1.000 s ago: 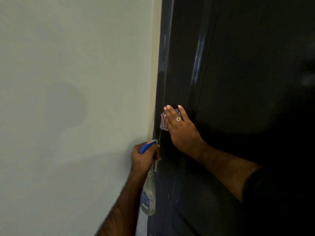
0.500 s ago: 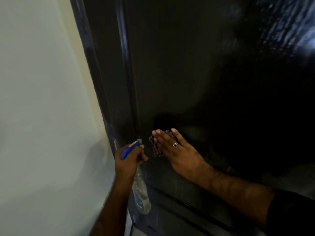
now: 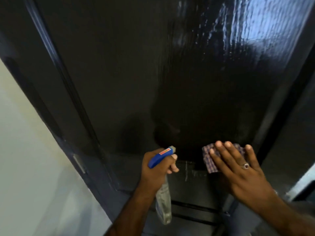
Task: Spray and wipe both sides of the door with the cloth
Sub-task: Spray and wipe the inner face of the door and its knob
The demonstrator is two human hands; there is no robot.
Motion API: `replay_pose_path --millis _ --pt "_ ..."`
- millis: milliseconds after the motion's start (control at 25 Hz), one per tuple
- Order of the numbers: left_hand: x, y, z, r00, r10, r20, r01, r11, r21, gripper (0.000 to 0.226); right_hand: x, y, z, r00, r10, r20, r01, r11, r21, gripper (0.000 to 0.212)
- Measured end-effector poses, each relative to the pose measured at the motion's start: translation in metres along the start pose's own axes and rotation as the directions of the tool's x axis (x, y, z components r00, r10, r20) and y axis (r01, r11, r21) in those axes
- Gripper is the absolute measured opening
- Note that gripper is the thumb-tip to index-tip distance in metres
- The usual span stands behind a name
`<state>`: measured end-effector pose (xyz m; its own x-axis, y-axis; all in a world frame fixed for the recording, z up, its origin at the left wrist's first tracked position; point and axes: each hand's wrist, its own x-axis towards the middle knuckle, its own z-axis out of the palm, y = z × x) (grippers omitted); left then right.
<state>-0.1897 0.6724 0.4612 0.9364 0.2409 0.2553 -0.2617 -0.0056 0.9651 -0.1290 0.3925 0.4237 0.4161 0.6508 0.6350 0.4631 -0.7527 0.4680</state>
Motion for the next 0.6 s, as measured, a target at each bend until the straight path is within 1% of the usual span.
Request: replay_pose_path --millis 80,120,200,240,280,360,440,520,600 --pt "-0.001 -0.004 0.01 0.997 -0.01 0.075 0.009 1.0 0.014 0.038 -0.015 0.004 -0.009 0.994 0.104 0.03 -0.105 0.994 0.017 0.075" --pt "-0.003 -0.005 0.011 0.995 -0.018 0.095 0.017 1.0 0.013 0.037 -0.02 0.004 -0.013 0.99 0.136 0.021 -0.136 0.99 0.023 0.072" --pt "-0.005 -0.011 0.01 0.994 -0.039 0.104 0.037 0.999 0.022 0.035 -0.025 0.006 -0.021 0.981 0.186 -0.045 -0.185 0.982 0.024 0.056" --pt "-0.008 -0.013 0.007 0.994 -0.046 0.096 0.043 0.999 0.031 0.035 -0.026 0.009 -0.023 0.976 0.205 -0.079 -0.201 0.978 0.055 0.048" --pt "-0.01 -0.013 0.003 0.995 -0.054 0.08 0.051 0.998 0.038 0.034 -0.027 0.012 -0.022 0.972 0.211 -0.098 -0.2 0.973 0.113 0.045" --pt "-0.016 -0.009 -0.008 0.996 -0.081 0.036 0.079 0.996 0.048 0.035 -0.023 0.01 -0.014 0.978 0.183 -0.097 -0.151 0.95 0.272 0.048" --pt "-0.022 -0.001 -0.022 0.994 -0.094 -0.05 0.097 0.994 0.053 0.038 -0.014 -0.005 0.001 0.984 0.144 -0.101 -0.096 0.921 0.378 0.048" --pt "-0.025 0.004 -0.042 0.986 -0.084 -0.145 0.096 0.993 0.074 0.033 0.006 -0.031 0.013 0.987 0.117 -0.108 -0.061 0.903 0.424 0.044" --pt "-0.031 0.007 -0.059 0.973 -0.093 -0.211 0.116 0.988 0.098 0.028 0.039 -0.064 0.021 0.983 0.069 -0.171 0.012 0.902 0.432 0.041"
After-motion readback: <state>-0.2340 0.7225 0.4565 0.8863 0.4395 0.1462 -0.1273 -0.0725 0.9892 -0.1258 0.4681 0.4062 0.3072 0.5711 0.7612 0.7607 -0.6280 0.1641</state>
